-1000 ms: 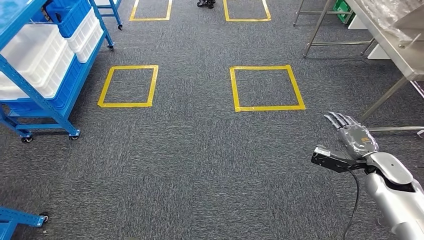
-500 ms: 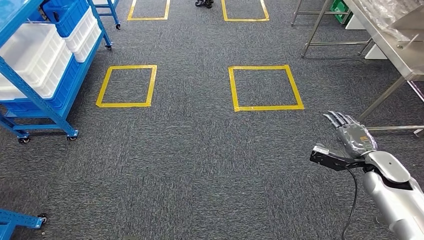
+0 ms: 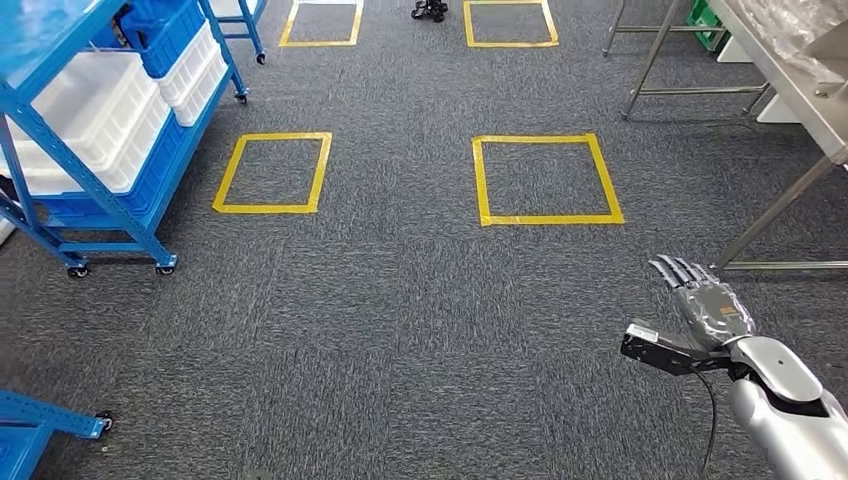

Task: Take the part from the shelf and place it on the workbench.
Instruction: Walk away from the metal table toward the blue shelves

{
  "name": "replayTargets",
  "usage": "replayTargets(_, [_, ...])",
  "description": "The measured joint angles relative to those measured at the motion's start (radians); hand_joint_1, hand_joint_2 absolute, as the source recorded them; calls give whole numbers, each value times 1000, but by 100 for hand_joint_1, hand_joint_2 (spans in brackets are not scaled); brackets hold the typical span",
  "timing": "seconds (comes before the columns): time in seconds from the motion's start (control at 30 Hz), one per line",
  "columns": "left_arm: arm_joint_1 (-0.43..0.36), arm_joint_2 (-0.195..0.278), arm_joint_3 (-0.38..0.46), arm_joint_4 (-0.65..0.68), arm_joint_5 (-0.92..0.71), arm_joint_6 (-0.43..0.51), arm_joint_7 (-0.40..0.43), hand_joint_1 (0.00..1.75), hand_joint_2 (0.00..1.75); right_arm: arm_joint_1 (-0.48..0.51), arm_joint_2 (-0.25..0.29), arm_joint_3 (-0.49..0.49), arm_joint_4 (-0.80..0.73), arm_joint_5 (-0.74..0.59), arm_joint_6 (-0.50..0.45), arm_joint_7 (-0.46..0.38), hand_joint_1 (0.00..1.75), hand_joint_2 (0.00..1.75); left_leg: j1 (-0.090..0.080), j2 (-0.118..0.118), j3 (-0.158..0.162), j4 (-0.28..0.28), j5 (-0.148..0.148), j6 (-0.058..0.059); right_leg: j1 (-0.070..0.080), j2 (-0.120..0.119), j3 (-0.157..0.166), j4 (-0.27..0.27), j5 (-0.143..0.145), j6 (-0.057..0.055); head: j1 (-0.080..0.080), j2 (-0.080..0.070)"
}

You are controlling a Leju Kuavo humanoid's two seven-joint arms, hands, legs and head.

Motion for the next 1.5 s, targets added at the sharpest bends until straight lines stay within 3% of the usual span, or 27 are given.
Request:
replayTargets(0.07, [0, 0, -1, 0, -1, 0, 0, 0, 0, 0, 1, -2, -10, 5, 1, 1, 0, 0, 4, -1, -15, 13, -4, -8, 2, -4, -15, 6, 0, -21, 0, 0])
replayTargets(0.1, [0, 0, -1, 0, -1, 0, 0, 0, 0, -1, 0, -4, -15, 6, 2, 1, 0, 0, 7, 2, -26, 33, -25, -12, 4, -7, -24, 7, 6, -31, 0, 0])
replayTargets(0.17, [1, -1, -3, 0, -3, 0, 0, 0, 0, -3, -2, -7, -23, 7, 4, 3, 0, 0, 9, 11, -59, 126, -107, -13, 12, -14, -43, 7, 21, -48, 0, 0])
replayTargets(0.23, [0, -2, -5, 0, -5, 0, 0, 0, 0, -2, -3, -8, -27, 7, 6, 3, 0, 0, 7, 14, -90, 254, -185, -9, 24, -18, -65, 7, 37, -57, 0, 0])
replayTargets(0.3, [0, -3, -6, 0, -7, 0, 0, 0, 0, -2, -3, -9, -28, 7, 10, 3, 0, 0, -2, 13, -75, 297, -194, 6, 35, -21, -88, 7, 54, -62, 0, 0])
replayTargets(0.37, [-1, -2, -7, 0, -9, 0, 1, 0, 0, -4, -3, -9, -28, 7, 18, 3, 0, 0, -20, 13, 9, 201, -153, 29, 42, -23, -110, 7, 73, -64, 0, 0])
replayTargets(0.43, [-4, 0, -7, 0, -10, 0, 4, 0, 0, -5, -3, -9, -28, 8, 24, 3, 0, 0, -40, 18, 111, 54, -144, 51, 41, -25, -121, 4, 91, -60, 0, 0])
replayTargets(0.47, [-6, 2, -7, 0, -10, 1, 5, 0, 0, -6, -3, -9, -28, 8, 25, 2, 0, 0, -47, 21, 142, 5, -146, 58, 38, -27, -121, 0, 99, -56, 0, 0])
replayTargets(0.5, [-9, 3, -7, 0, -11, 1, 7, 0, 0, -7, -3, -9, -27, 9, 27, 1, 0, 0, -51, 23, 154, -22, -148, 62, 34, -29, -120, -7, 109, -51, 0, 0])
replayTargets(0.57, [-12, 3, -8, 0, -11, 1, 11, 0, 0, -16, -3, -9, -26, 13, 29, -2, 0, 0, -53, 25, 154, -50, -119, 68, 29, -31, -118, -22, 126, -40, 0, 0])
replayTargets(0.63, [-16, 1, -8, 0, -13, 0, 17, 0, 0, -33, -2, -9, -18, 21, 29, -7, 0, 0, -49, 26, 147, -83, -78, 72, 29, -27, -130, 0, 87, -33, 0, 0])
replayTargets(0.73, [-21, -2, -9, -1, -16, 0, 21, 0, 0, -60, 4, -9, 8, 33, 28, -12, 0, 0, -43, 27, 108, -93, -35, 68, 25, -22, -167, 157, -46, -21, 0, 0])
replayTargets(0.77, [-22, -4, -9, -1, -18, 0, 21, 0, 0, -65, 7, -8, 18, 35, 27, -12, 0, 0, -41, 27, 92, -88, -25, 65, 23, -22, -170, 205, -60, -16, 0, 0])
replayTargets(0.8, [-23, -5, -10, -2, -20, 0, 21, 0, 0, -69, 10, -8, 27, 37, 25, -12, 0, 0, -38, 27, 75, -82, -17, 63, 21, -22, -162, 227, -50, -10, 0, 0])
replayTargets(0.87, [-23, -7, -12, -2, -22, 0, 22, 0, 0, -77, 17, -8, 42, 39, 22, -12, 0, 0, -31, 26, 37, -60, -5, 54, 15, -23, -97, 172, 1, 2, 0, 0])
replayTargets(0.9, [-24, -7, -13, -2, -23, -1, 23, 0, 0, -83, 20, -8, 48, 40, 20, -12, 0, 0, -29, 26, 17, -44, -1, 48, 13, -22, -48, 109, 5, 9, 0, 0])
replayTargets(0.93, [-25, -7, -14, -2, -24, -1, 24, 0, 0, -89, 23, -7, 53, 40, 19, -12, 0, 0, -28, 26, 0, -29, 2, 43, 13, -20, -7, 49, -1, 8, 0, 0])
replayTargets(1.0, [-28, -7, -16, -2, -27, -3, 27, 0, 0, -99, 29, -6, 60, 41, 19, -12, 0, 0, -29, 25, -19, -8, 10, 32, 20, -17, 30, -17, -30, -5, -1, 0])
replayTargets(1.07, [-30, -8, -19, -2, -29, -3, 29, 0, 0, -104, 35, -6, 67, 42, 19, -12, 0, 0, -27, 23, -26, -2, 19, 20, 22, -19, 21, -21, -22, -28, -1, 0])
replayTargets(1.13, [-30, -8, -22, -2, -31, -4, 31, 0, 0, -115, 41, -5, 74, 42, 20, -12, 0, 0, -22, 22, -47, 31, -21, 8, 22, -23, 2, -23, -2, -49, -1, 0])
replayTargets(1.17, [-30, -8, -24, -2, -32, -5, 31, 0, 0, -123, 43, -5, 77, 41, 21, -14, 0, 0, -18, 21, -64, 77, -68, 3, 22, -24, -12, -23, 11, -56, -1, 0])
replayTargets(1.23, [-31, -8, -26, -2, -33, -7, 31, 0, 0, -136, 44, -5, 84, 38, 24, -20, 0, 0, -13, 21, -98, 206, -164, -5, 25, -25, -41, -23, 35, -61, -1, 0])
replayTargets(1.27, [-31, -8, -27, -2, -34, -8, 31, 0, 0, -140, 45, -5, 87, 36, 24, -24, 0, 0, -10, 21, -105, 264, -187, -7, 27, -25, -56, -23, 46, -60, -1, 0])
replayTargets(1.33, [-30, -8, -29, -2, -34, -10, 29, 0, 0, -140, 45, -5, 92, 29, 24, -29, 0, 0, -7, 21, -77, 289, -165, -6, 30, -26, -85, -22, 69, -58, -1, 0])
replayTargets(1.37, [-30, -8, -29, -2, -35, -11, 29, 0, 0, -137, 45, -5, 94, 26, 23, -31, 0, 0, -6, 21, -38, 252, -140, -4, 31, -27, -100, -22, 80, -55, -1, 0])
replayTargets(1.43, [-30, -8, -30, -2, -33, -12, 27, 0, 0, -131, 45, -5, 95, 21, 20, -32, 0, 0, -8, 21, 76, 109, -124, 4, 32, -27, -123, -21, 101, -48, -1, 0])
replayTargets(1.5, [-32, -7, -30, -2, -32, -14, 25, 0, 0, -122, 45, -4, 94, 18, 17, -32, 0, 0, -13, 19, 157, -7, -143, 13, 30, -28, -132, -24, 122, -37, -1, 0])
